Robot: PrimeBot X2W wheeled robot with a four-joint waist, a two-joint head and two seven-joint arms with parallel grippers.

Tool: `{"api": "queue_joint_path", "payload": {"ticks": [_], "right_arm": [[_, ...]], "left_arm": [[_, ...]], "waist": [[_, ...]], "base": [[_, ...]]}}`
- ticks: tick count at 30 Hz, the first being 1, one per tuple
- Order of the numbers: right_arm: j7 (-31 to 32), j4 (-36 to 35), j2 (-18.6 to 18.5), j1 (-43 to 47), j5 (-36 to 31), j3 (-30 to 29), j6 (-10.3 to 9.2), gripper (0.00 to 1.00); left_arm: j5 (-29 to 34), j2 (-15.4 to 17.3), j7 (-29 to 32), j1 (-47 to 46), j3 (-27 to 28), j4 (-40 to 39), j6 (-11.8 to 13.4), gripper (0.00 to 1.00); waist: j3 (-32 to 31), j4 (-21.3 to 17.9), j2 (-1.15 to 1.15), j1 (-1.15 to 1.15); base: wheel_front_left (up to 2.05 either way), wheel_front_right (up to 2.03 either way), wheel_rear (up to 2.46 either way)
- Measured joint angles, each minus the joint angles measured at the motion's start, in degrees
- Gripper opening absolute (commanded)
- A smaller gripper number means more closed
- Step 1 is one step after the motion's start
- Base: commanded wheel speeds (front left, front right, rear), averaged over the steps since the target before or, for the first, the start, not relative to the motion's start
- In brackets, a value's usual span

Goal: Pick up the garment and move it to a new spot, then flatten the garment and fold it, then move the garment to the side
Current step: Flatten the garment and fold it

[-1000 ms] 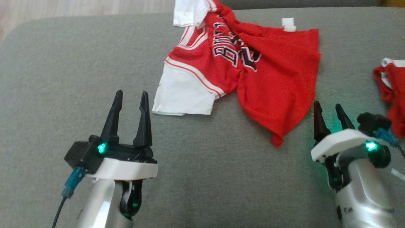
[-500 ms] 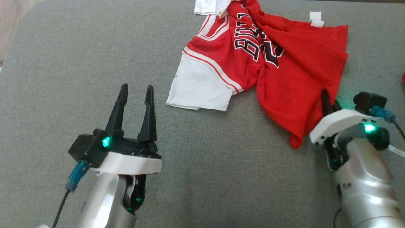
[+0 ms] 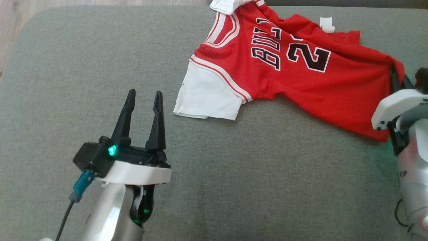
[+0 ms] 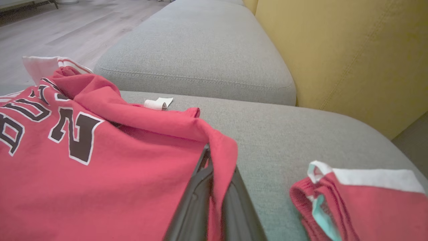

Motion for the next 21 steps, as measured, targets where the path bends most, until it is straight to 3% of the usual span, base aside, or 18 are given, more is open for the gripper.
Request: {"api": "queue_joint_path", "payload": {"ticks": [2,3,4,9,13,17,21], "right_arm": [[-0.2,-0.1,-0.2,-0.7,-2.3,-0.1,0.00,0.00],[-0.2,-0.1,-0.2,-0.9,-2.9,-0.1,0.00,0.62],[-0.6,-0.1,-0.2,-1.1,-4.0,-0.2,0.00,1.00],[-2.4,-0.9,0.7,-1.4,-8.7,-2.8,0.00,1.00],[-5.3,-4.5,4.7,-0.9,-8.6,-4.9,0.00,1.00],[-6.3,-11.0,8.3,4.3,-3.5,-3.2,0.00,1.00],[-6.4,-22.8,8.7,13.9,3.2,1.4,0.00,1.00]], "left_arm": [[0.0,0.0,0.0,0.0,0.0,0.0,0.0,1.00],[0.0,0.0,0.0,0.0,0.0,0.0,0.0,1.00],[0.0,0.0,0.0,0.0,0.0,0.1,0.0,1.00],[0.0,0.0,0.0,0.1,0.1,0.1,0.0,1.00],[-0.1,0.0,0.0,0.2,1.0,-0.6,0.0,1.00],[-0.4,0.0,0.0,0.4,2.2,-1.1,0.1,1.00],[-0.4,0.0,0.0,1.9,2.5,-1.5,0.5,1.00]], "waist": [[-0.1,-0.1,0.00,0.00],[-0.2,-0.1,0.00,0.00],[-0.3,-0.1,0.00,0.00],[-0.9,-0.8,0.00,0.00],[-1.7,-2.2,0.00,0.00],[-3.0,-4.1,0.00,0.00],[-4.4,-6.4,0.00,-0.01]], "base": [[0.00,0.00,0.00],[0.00,0.00,0.00],[0.00,0.00,0.00],[0.00,0.00,0.00],[0.00,0.00,0.00],[0.00,0.00,0.00],[0.00,0.00,0.00]]}}
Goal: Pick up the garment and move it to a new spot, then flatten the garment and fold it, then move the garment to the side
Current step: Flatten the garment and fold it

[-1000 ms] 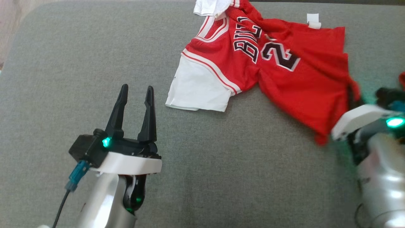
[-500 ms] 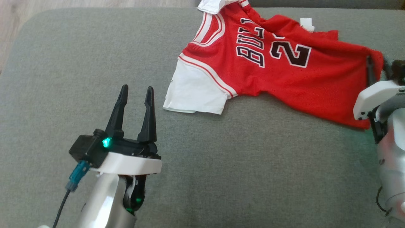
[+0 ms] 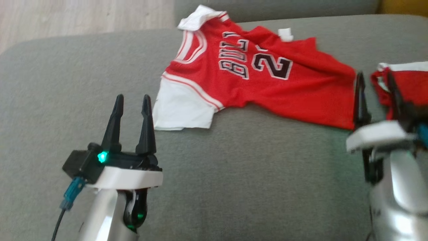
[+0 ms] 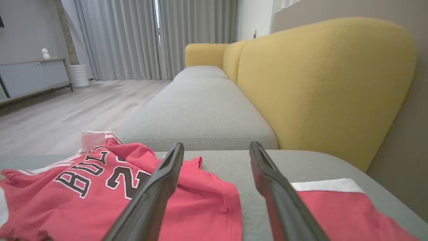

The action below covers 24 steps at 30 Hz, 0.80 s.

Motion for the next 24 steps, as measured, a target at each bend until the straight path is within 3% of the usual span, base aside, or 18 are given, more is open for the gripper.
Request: {"api": "queue_joint_path", "payload": {"ticks": [3,8,15,18,24], "right_arm": [[-0.1,-6.1,0.1,6.9,5.4,3.2,0.00,1.00],[-0.1,-9.3,0.7,14.9,11.3,5.6,0.00,1.00],[-0.1,-13.2,0.8,14.9,14.2,8.2,0.00,1.00],[-0.1,-13.8,0.8,14.9,14.7,8.2,0.00,1.00],[-0.1,-14.7,0.8,14.6,15.3,8.7,0.00,1.00]], "left_arm": [[0.0,0.0,0.0,0.9,0.6,0.1,0.1,1.00],[0.2,0.0,0.0,1.1,1.0,1.7,0.1,1.00],[3.1,0.0,0.0,0.5,1.8,5.1,0.4,1.00],[4.7,0.0,0.2,-1.9,2.0,12.5,2.8,1.00],[7.1,1.4,6.2,-8.0,3.0,24.2,7.9,1.00]], "waist": [[-1.0,-1.6,0.00,0.00],[-1.6,-3.9,0.00,0.00],[0.6,-6.0,0.00,0.01],[2.1,-6.8,0.00,0.01],[4.2,-8.1,0.00,0.01]], "base": [[0.00,0.00,0.00],[0.00,0.00,0.00],[0.00,0.00,0.00],[0.00,0.00,0.00],[0.00,0.00,0.00]]}}
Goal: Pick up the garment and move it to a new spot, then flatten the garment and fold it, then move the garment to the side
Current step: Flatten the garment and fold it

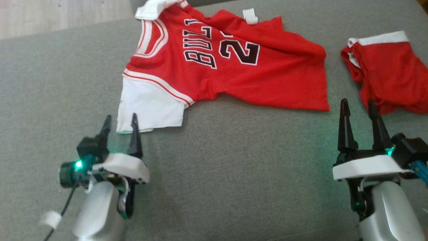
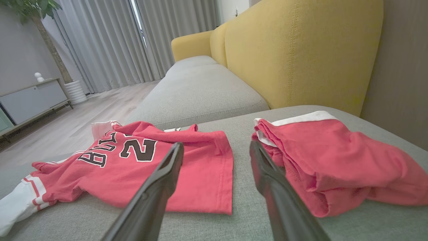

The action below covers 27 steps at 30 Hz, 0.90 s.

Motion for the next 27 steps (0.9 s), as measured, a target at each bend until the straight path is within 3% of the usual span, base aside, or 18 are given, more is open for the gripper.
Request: {"api": "queue_joint_path", "payload": {"ticks": [7,14,15,16,17,18,27], "right_arm": [[0.0,-0.5,0.0,-1.0,0.4,0.6,0.00,1.00],[0.0,-0.5,0.0,-1.0,0.9,0.5,0.00,1.00],[0.0,-0.4,0.0,-1.0,0.9,0.5,0.00,1.00],[0.0,-0.3,0.0,-1.0,0.9,0.5,0.00,1.00],[0.0,-0.2,0.0,-1.0,0.9,0.6,0.00,1.00],[0.0,0.1,0.0,-1.0,0.9,0.6,0.00,1.00],[0.0,7.6,0.0,-1.5,1.0,-0.7,0.00,1.00]], "left_arm": [[1.0,1.2,3.3,-3.6,0.1,7.2,2.8,1.00],[0.9,1.1,5.4,-5.0,-0.5,9.9,1.1,1.00],[0.8,1.1,5.4,-5.1,-0.5,10.2,0.9,0.88],[0.3,1.1,5.3,-5.3,-0.5,10.3,0.6,0.60],[-0.1,1.0,5.1,-5.5,-0.5,10.4,0.4,0.24],[-0.4,0.9,4.6,-5.7,-0.5,10.5,0.1,0.00],[-4.2,-0.1,-4.6,-5.6,0.7,5.6,-2.1,0.00]], "waist": [[1.1,-0.9,0.00,0.00],[1.2,-0.8,0.00,-0.01],[1.2,-0.8,0.00,-0.01],[1.2,-0.7,0.00,-0.01],[1.2,-0.7,0.00,-0.01],[1.2,-0.6,0.00,0.00],[0.5,0.7,0.00,0.00]], "base": [[0.00,0.00,0.00],[0.00,0.00,0.00],[0.00,0.00,0.00],[0.00,0.00,0.00],[0.00,0.00,0.00],[0.00,0.00,0.00],[0.00,0.00,0.00]]}}
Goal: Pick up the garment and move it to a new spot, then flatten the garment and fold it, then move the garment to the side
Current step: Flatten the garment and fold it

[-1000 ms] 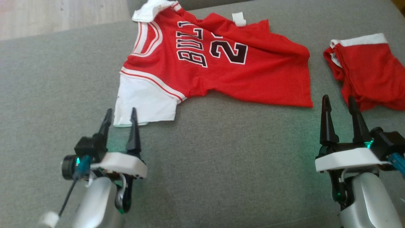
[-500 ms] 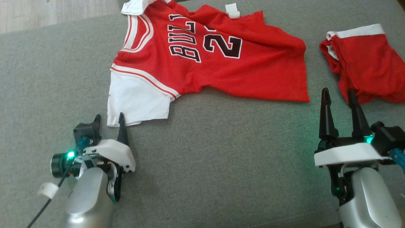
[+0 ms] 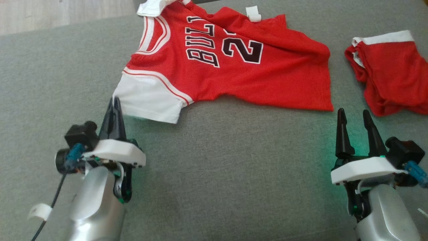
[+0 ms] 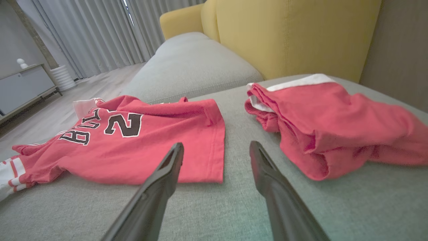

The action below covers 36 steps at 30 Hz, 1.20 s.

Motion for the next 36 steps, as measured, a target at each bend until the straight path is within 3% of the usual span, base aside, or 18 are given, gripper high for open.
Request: {"api": "queue_joint_path", "payload": {"ticks": [8,16,26,27,28,30,36], "right_arm": [[2.8,10.1,0.0,-3.9,6.7,-1.8,0.00,1.00],[4.1,21.3,-0.1,-10.0,17.2,1.3,0.00,1.00],[2.2,29.5,-1.2,-16.2,17.5,5.6,0.00,1.00],[2.1,30.3,-1.3,-16.7,17.5,5.9,0.00,0.82],[1.8,31.0,-1.4,-17.1,17.5,6.4,0.00,0.40],[1.7,31.9,-1.7,-18.0,17.7,7.6,-0.01,0.00],[1.2,32.7,-1.6,-18.9,20.6,11.4,0.00,0.00]], "left_arm": [[-0.4,-0.8,-1.3,2.1,1.4,-11.9,-1.3,0.00],[-0.3,-1.1,-1.3,6.0,1.1,-15.2,-2.1,0.00],[-0.3,-1.3,-1.3,5.9,0.2,-15.5,-2.3,0.00],[-0.3,-1.3,-1.3,5.9,0.0,-15.5,-2.3,0.00],[-0.3,-1.3,-1.3,5.9,-0.1,-15.6,-2.3,0.00],[-0.3,-1.3,-1.3,5.9,-0.3,-15.6,-2.3,0.00],[-0.5,-1.3,-1.3,6.0,0.0,-15.8,-2.2,0.00]], "waist": [[-0.9,2.6,0.00,0.00],[-0.8,5.0,0.00,0.00],[0.1,6.5,0.00,0.00],[0.1,6.6,0.00,-0.01],[0.2,6.7,0.00,-0.01],[0.3,6.8,0.00,0.00],[-0.4,6.5,0.00,0.00]], "base": [[0.00,0.00,0.00],[0.00,0.00,0.00],[0.00,0.00,0.00],[0.00,0.00,0.00],[0.00,0.00,0.00],[0.00,0.00,0.00],[0.00,0.00,0.00]]}}
